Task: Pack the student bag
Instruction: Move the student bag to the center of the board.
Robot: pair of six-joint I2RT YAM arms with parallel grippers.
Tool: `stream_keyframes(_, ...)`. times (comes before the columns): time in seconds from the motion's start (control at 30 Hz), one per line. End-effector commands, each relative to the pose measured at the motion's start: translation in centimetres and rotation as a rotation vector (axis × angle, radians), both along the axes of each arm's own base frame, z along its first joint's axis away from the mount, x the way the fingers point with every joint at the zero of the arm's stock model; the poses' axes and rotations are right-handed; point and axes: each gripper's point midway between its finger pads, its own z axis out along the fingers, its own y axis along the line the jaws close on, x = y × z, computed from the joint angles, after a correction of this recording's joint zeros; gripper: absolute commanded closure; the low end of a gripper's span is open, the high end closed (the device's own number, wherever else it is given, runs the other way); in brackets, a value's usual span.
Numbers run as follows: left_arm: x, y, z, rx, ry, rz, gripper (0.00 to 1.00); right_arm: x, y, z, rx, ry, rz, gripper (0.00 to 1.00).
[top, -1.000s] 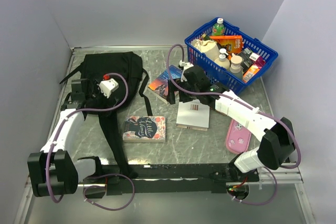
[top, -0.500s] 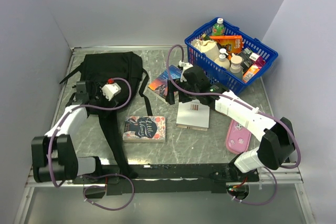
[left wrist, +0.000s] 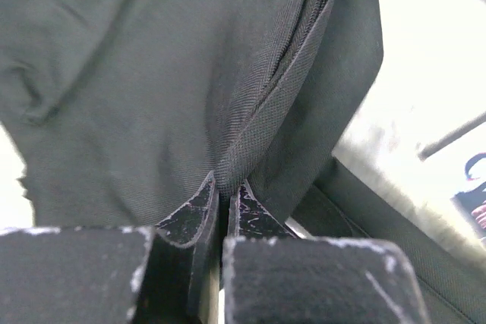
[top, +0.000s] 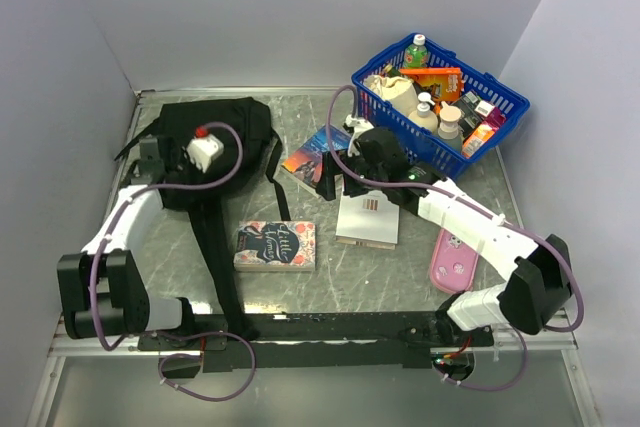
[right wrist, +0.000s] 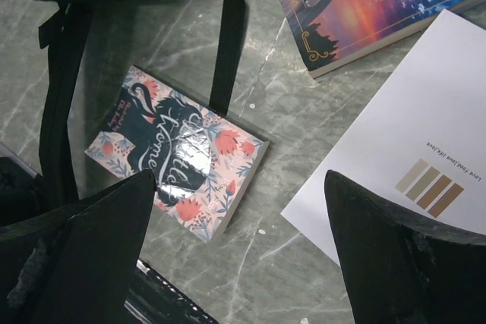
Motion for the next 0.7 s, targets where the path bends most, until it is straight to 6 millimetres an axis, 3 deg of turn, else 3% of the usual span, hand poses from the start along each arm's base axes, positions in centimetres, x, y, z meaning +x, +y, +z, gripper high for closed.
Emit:
stream_keyframes(0.0,2.0,-2.3,12.0,-0.191,-0.230,0.012,0.99,-0.3,-0.3,2.3,0.044,-0.062,-0.001,0.00)
stream_keyframes(0.1,1.2,-3.8,17.0,-0.266,-0.302,-0.025,0.99,-0.5,-0.6,2.7,0.043,-0.073,-0.001,0.00)
stream_keyframes(0.17,0.3,-4.6,19.1,-0.298,-0.331,-0.060,0.99,-0.5,-1.0,3.0,0.034,-0.075,-0.010,0.00)
stream_keyframes(0.3,-2.0,-5.9,20.7,-0.307,-0.319,-0.129,0.99,-0.5,-1.5,3.8,0.013,-0.086,-0.021,0.00)
stream_keyframes(0.5,-5.8,-8.1,18.4,-0.311,-0.229,-0.216,0.97,-1.0,-2.1,3.7,0.018,-0.053,-0.033,0.00)
stream_keyframes(0.67,-9.3,-12.2,14.8,-0.360,-0.109,-0.321,0.95,-0.6,-2.4,2.4,0.009,0.013,-0.068,0.00)
